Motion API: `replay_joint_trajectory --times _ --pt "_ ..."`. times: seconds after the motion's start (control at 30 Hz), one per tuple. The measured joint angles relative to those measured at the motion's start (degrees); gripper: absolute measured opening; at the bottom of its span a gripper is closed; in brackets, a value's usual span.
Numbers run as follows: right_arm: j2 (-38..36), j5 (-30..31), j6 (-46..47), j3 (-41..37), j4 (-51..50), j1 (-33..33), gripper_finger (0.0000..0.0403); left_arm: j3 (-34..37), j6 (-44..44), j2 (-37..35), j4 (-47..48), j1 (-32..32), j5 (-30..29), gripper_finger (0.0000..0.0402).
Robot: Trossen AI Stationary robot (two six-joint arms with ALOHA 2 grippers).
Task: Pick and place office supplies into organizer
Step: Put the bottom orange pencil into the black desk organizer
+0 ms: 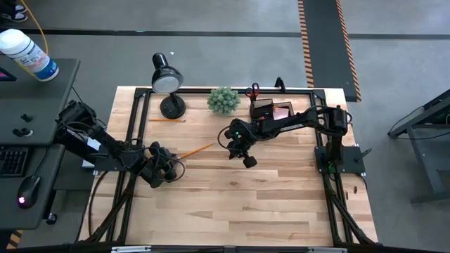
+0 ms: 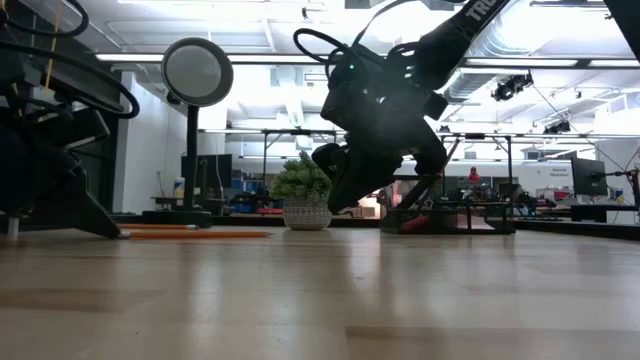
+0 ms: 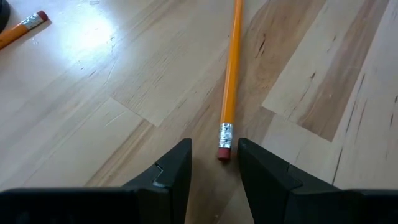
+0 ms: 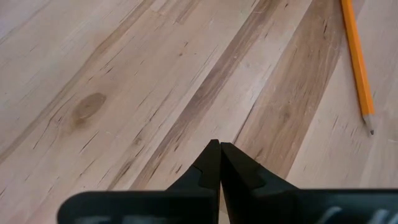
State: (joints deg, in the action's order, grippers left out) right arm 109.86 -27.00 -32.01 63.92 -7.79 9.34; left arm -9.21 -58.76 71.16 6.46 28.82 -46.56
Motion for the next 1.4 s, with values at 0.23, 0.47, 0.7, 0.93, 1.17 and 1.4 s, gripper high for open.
replay_joint_trajectory --times 0.23,0.47,0.7,0.93,1.17,1.4 --pt "0.0 0.0 0.0 0.0 0.0 0.0 0.0 0.0 0.0 0.0 -0.2 0.0 0.0 0.0118" --pt "0.0 0.0 0.0 0.0 0.0 0.0 0.0 0.0 0.5 0.0 -0.5 0.0 0.0 0.0117" --pt "0.0 0.0 0.3 0.0 0.0 0.0 0.0 0.0 1.5 0.0 -0.6 -0.6 0.0 0.0117" --pt "0.0 0.0 0.3 0.0 -0.1 -0.5 0.0 0.0 10.8 2.0 -7.4 -6.9 3.9 0.0068" --pt "-0.9 1.2 0.2 0.0 -3.0 -2.6 0.0 -0.2 19.0 6.8 -15.8 -11.4 5.8 0.0012" --pt "-6.6 11.2 0.2 0.0 -11.2 -7.5 0.0 0.1 29.3 7.0 -24.6 -11.7 6.0 0.0004"
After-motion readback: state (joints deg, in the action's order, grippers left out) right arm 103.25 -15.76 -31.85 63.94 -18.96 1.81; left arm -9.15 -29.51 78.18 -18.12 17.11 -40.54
